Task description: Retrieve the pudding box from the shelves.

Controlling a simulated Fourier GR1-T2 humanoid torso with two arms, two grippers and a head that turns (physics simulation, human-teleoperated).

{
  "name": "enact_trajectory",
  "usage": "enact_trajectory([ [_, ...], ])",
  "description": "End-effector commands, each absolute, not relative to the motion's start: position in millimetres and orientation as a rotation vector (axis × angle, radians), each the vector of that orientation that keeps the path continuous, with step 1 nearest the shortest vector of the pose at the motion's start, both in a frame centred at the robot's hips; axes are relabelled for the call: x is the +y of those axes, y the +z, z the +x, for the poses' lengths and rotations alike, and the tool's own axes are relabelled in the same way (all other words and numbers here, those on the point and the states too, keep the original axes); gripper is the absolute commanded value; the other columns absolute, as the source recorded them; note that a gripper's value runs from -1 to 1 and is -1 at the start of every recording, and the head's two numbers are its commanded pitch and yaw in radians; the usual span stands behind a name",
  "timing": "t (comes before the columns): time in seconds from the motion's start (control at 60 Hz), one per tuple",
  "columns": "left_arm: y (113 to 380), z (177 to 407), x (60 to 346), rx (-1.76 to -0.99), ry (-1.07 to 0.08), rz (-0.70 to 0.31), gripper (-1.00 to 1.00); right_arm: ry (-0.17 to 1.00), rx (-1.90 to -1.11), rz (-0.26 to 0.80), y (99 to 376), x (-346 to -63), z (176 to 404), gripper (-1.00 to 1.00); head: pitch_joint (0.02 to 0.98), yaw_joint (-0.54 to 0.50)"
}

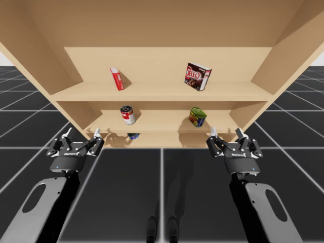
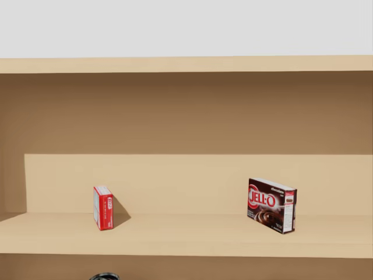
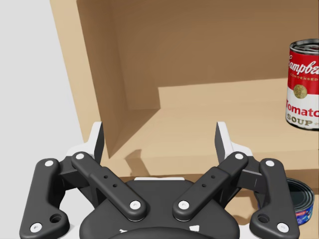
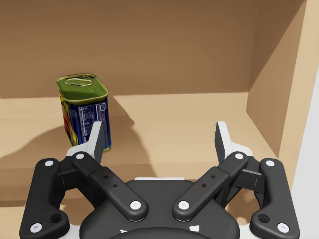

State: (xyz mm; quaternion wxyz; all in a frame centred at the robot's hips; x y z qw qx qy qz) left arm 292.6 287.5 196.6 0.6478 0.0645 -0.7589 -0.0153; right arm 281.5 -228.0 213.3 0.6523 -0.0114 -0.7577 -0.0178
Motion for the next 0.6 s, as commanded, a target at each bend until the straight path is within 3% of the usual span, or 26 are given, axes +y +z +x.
enact_trajectory([
  [0.017,196.2,292.5,287.3,-1.726,-0.035,0.146,-1.0,-0.078,-1.723,-0.035,212.7,-227.4,280.5,-1.0,0.076,0.03],
  [0.067,196.2,292.6,287.3,-1.726,-0.035,0.147,-1.0,-0.067,-1.711,0.007,214.1,-228.3,281.9,-1.0,0.08,0.03],
  [0.217,196.7,292.5,287.2,-1.725,-0.031,0.147,-1.0,-0.057,-1.681,-0.001,214.1,-229.1,283.4,-1.0,0.13,0.01],
  [0.45,197.3,292.5,286.4,-1.726,-0.031,0.141,-1.0,-0.058,-1.675,-0.003,213.6,-229.9,285.1,-1.0,0.237,-0.18],
  [0.6,197.1,293.0,285.8,-1.726,-0.033,0.136,-1.0,-0.056,-1.677,-0.001,213.4,-230.0,285.8,-1.0,0.263,-0.22],
])
